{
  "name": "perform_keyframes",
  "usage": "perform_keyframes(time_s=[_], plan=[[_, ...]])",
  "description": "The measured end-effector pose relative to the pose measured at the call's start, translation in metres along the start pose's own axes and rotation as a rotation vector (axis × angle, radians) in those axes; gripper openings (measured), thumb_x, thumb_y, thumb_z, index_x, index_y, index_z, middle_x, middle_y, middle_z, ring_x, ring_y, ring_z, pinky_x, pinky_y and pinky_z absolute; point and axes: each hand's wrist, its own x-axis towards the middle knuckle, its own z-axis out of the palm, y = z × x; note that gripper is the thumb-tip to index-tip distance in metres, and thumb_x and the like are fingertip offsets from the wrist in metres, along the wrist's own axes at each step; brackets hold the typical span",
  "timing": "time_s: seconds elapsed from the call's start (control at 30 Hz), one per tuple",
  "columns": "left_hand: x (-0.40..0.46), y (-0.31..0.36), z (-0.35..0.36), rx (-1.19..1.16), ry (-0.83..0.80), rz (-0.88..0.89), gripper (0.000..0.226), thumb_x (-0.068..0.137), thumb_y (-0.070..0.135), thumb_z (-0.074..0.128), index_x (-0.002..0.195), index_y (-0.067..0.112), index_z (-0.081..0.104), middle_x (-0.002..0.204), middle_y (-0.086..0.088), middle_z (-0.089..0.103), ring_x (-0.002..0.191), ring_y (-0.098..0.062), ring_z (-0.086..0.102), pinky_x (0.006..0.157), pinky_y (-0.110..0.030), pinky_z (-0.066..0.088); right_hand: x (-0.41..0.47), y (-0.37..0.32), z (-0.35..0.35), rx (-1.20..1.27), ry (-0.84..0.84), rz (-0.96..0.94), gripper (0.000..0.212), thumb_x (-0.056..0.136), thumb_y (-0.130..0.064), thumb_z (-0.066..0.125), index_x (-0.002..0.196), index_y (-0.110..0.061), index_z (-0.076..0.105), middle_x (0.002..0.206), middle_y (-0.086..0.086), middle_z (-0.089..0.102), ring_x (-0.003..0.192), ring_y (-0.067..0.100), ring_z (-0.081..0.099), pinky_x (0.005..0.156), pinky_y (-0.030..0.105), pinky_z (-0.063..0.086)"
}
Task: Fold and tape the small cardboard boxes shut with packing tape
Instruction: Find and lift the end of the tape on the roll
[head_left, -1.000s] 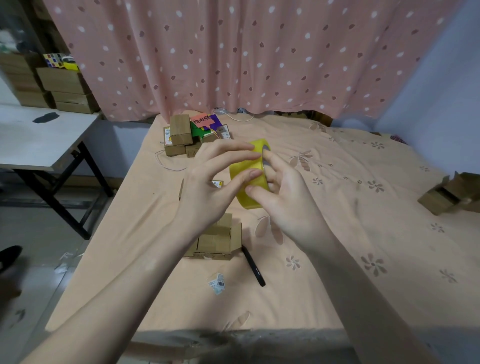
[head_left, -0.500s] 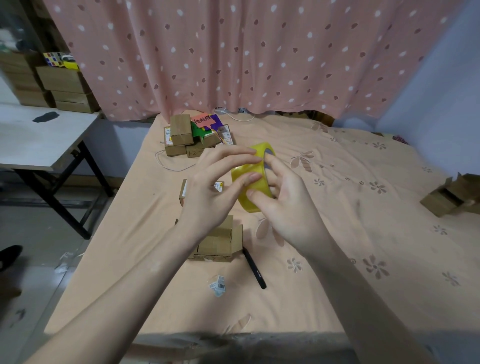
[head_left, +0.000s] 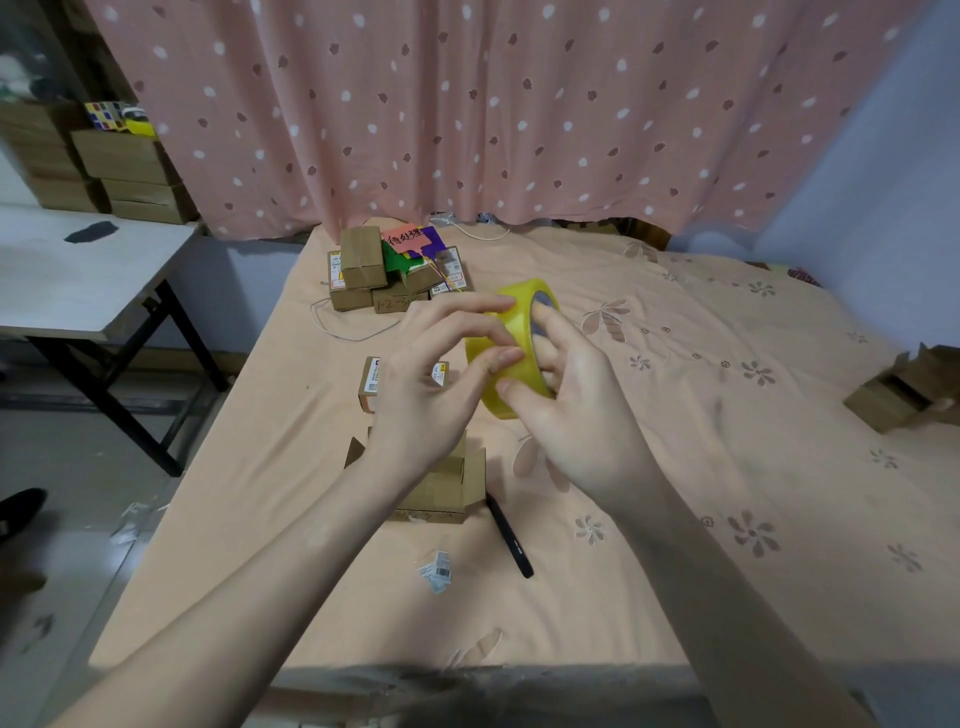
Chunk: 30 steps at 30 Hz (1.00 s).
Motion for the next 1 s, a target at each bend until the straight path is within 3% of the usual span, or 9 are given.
perform_keyframes(time_s=[0.1,0.23,0.33,0.43,0.5,0.63,0.9,1.0], plan=[[0.002,0.003,-0.001,-0.038,-0.013,-0.063,0.022,0.085,0.021,0.065,0.104,0.029,0.058,0.110,0.010,0.063,0.103,-0.012,0.056,0.084,-0.024,0.042,0.001,-0.001,-0.001,-0.015,-0.005,-0.005,0.047,0.086,0.001,0.054,0.102,-0.044,0.047,0.094,0.000,0.070,0.088,0.026,0.063,0.086,0.047,0.053],[0.003,0.003,0.000,0.011,-0.021,-0.014,0.019,0.086,0.017,0.066,0.104,0.018,0.065,0.110,0.003,0.064,0.104,-0.012,0.055,0.085,-0.024,0.040,0.000,0.000,-0.002,-0.015,0.001,0.000,0.029,0.085,-0.003,0.053,0.097,-0.028,0.045,0.092,0.012,0.065,0.087,0.040,0.055,0.082,0.057,0.049],[0.002,0.004,0.000,-0.002,-0.004,-0.006,0.013,0.085,0.016,0.067,0.098,0.018,0.064,0.109,0.000,0.065,0.102,-0.011,0.056,0.083,-0.025,0.039,0.000,0.000,-0.002,-0.035,0.000,0.014,0.030,0.086,-0.002,0.054,0.100,-0.027,0.046,0.093,0.008,0.066,0.088,0.034,0.057,0.083,0.053,0.050],[-0.002,0.003,0.000,0.003,-0.009,-0.004,0.011,0.085,0.013,0.067,0.092,0.020,0.062,0.108,-0.001,0.065,0.100,-0.013,0.056,0.083,-0.025,0.039,-0.002,-0.001,-0.002,-0.061,-0.009,0.032,0.041,0.087,0.000,0.054,0.121,-0.022,0.050,0.095,0.003,0.070,0.089,0.025,0.062,0.085,0.048,0.051],[-0.004,0.003,0.000,-0.007,-0.009,-0.019,0.011,0.085,0.014,0.067,0.091,0.020,0.060,0.109,0.001,0.065,0.100,-0.010,0.055,0.084,-0.024,0.038,-0.003,-0.002,-0.003,-0.071,-0.011,0.033,0.042,0.086,0.002,0.054,0.120,-0.023,0.051,0.097,0.000,0.070,0.090,0.022,0.062,0.086,0.046,0.051],[-0.004,0.004,0.000,-0.018,0.002,-0.032,0.018,0.086,0.021,0.064,0.104,0.018,0.062,0.110,0.004,0.064,0.105,-0.007,0.054,0.085,-0.022,0.039,-0.003,-0.004,-0.003,-0.061,-0.019,0.022,0.036,0.085,0.002,0.052,0.114,-0.020,0.051,0.093,0.012,0.067,0.088,0.036,0.058,0.083,0.054,0.050],[-0.004,0.013,-0.001,-0.015,0.032,-0.001,0.010,0.087,0.016,0.063,0.097,0.018,0.063,0.107,0.000,0.065,0.101,-0.009,0.054,0.082,-0.026,0.039,-0.007,-0.010,-0.002,-0.095,-0.002,0.018,0.035,0.085,0.001,0.053,0.116,-0.016,0.049,0.097,0.021,0.062,0.090,0.039,0.057,0.080,0.056,0.049],[-0.003,0.015,-0.001,-0.032,0.026,-0.033,0.007,0.086,0.012,0.066,0.092,0.015,0.063,0.107,0.002,0.064,0.102,-0.005,0.054,0.084,-0.029,0.039,-0.006,-0.012,-0.005,-0.112,-0.014,0.019,0.036,0.086,0.001,0.053,0.118,-0.013,0.050,0.094,0.017,0.065,0.088,0.038,0.058,0.079,0.054,0.050]])
